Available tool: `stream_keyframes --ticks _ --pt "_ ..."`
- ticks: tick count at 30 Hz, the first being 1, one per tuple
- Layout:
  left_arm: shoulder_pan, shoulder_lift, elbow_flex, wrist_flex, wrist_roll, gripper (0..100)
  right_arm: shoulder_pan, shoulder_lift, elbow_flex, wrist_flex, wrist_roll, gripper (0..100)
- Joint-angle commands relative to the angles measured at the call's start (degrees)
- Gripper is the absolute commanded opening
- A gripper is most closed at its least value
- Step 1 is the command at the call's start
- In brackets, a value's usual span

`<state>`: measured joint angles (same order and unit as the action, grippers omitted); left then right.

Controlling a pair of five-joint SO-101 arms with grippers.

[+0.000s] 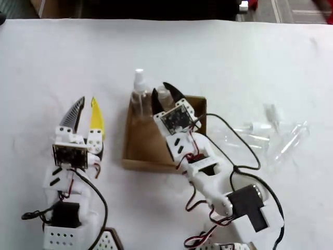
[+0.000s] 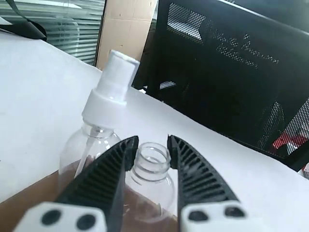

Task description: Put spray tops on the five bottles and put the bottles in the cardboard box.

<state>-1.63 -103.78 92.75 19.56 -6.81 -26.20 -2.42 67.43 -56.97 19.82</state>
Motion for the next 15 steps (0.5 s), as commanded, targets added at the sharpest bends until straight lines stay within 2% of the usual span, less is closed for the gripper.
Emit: stream_keyframes --ticks 1,15 --pt "0.7 -0.7 -0.8 -1.4 0.5 8 0.7 -0.2 -2.5 -2.3 0.9 1.5" --pt "2.2 -0.7 -0.5 -1.4 0.2 8 1.5 0.2 -3.0 -2.3 0.8 1.5"
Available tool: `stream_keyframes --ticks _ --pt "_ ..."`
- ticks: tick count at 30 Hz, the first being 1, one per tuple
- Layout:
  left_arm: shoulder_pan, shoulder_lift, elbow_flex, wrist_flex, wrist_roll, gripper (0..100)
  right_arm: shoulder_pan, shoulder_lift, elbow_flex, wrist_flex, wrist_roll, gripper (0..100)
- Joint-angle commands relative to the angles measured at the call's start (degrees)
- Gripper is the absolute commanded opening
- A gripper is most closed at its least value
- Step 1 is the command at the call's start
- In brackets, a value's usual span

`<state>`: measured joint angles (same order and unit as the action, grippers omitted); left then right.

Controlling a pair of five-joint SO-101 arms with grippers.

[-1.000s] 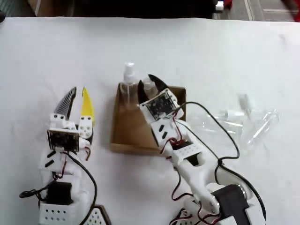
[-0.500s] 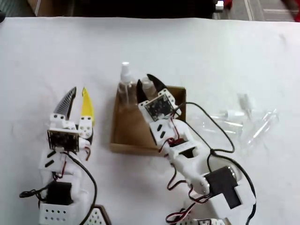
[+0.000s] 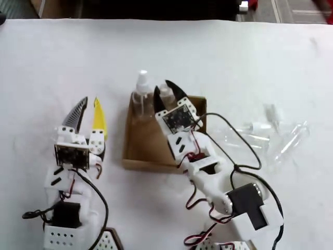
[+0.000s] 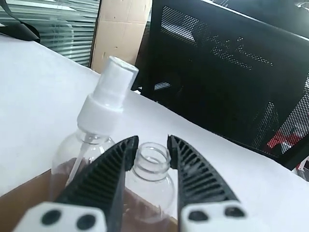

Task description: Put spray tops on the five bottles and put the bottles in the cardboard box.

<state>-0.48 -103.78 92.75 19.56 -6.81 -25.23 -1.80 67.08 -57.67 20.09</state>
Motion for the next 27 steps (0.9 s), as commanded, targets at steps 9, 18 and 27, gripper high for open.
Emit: stream_keyframes --ticks 9,18,27 --pt "1.0 -0.7 -0.5 -1.4 0.2 8 0.5 -0.3 -2.6 -1.6 0.5 1.5" --pt "1.0 -0.7 -0.5 -1.4 0.2 8 0.8 3.1 -5.3 -1.6 0.5 1.8" --pt "1.0 -0.7 -0.5 -1.4 0.2 8 0.8 3.3 -5.4 -1.6 0.6 1.9"
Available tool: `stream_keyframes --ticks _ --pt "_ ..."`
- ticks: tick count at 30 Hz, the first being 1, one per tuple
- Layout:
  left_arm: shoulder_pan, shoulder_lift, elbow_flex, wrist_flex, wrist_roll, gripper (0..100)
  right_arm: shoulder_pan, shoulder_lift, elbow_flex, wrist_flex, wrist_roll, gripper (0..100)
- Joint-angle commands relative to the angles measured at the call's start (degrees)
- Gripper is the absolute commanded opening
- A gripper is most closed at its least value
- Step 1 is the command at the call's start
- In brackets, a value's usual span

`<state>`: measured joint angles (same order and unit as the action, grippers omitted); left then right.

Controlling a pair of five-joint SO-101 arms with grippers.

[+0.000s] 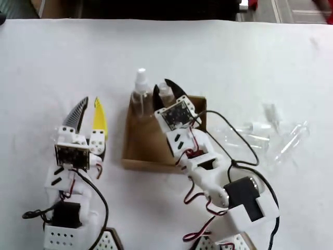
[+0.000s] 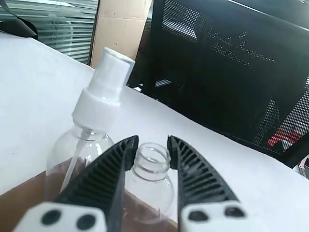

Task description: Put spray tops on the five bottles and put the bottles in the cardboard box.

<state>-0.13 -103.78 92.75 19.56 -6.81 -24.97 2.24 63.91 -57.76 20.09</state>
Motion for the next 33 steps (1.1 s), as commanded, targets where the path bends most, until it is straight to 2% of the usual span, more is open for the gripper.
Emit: stream_keyframes --ticks 1,4,9,33 --pt "0.7 -0.7 -0.5 -1.4 0.2 8 0.6 -0.7 -2.2 -1.5 0.6 1.9" --pt "0.7 -0.7 -0.5 -1.4 0.2 8 0.6 -0.7 -2.1 -1.5 0.6 3.4" --pt "0.7 -0.7 -0.5 -1.4 0.2 8 0.6 -0.7 -2.0 -1.4 0.6 15.4" --pt "0.7 -0.7 -0.5 -1.4 0.2 8 0.4 -0.7 -1.5 -1.5 0.6 14.9"
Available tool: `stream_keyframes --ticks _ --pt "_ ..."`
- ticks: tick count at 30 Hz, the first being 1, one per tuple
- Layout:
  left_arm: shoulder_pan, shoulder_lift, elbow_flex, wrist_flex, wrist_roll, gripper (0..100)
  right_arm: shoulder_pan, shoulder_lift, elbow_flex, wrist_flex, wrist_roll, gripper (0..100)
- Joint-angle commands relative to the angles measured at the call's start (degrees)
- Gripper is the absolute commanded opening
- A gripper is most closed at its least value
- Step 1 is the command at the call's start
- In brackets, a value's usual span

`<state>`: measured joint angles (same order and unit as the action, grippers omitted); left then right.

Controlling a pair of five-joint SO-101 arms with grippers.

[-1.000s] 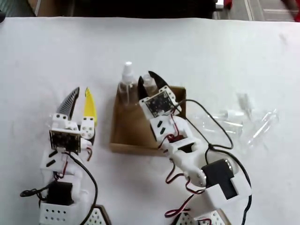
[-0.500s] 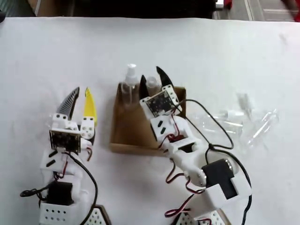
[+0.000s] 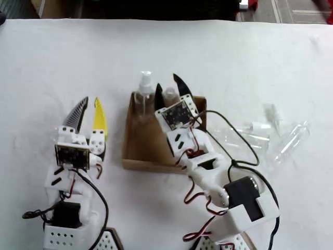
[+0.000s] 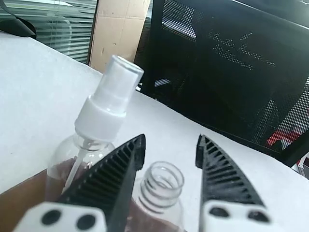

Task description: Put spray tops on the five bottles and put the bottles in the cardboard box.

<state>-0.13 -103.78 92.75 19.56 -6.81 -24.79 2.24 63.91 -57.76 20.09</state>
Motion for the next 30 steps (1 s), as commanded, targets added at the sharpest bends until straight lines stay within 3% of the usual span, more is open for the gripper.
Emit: stream_keyframes --ticks 1,17,25,30 --pt "0.7 -0.7 -0.5 -1.4 0.2 8 0.2 -0.7 -1.5 -1.5 0.6 14.9" --pt "0.6 -0.7 -0.4 -1.4 0.2 8 0.2 -3.2 -0.1 -2.4 0.3 15.1" --pt "0.6 -0.7 -0.4 -1.4 0.2 8 0.4 -17.6 8.2 -2.4 0.2 14.9" --pt "0.6 -0.7 -0.4 -1.4 0.2 8 0.4 -35.5 17.3 -2.2 0.5 14.9"
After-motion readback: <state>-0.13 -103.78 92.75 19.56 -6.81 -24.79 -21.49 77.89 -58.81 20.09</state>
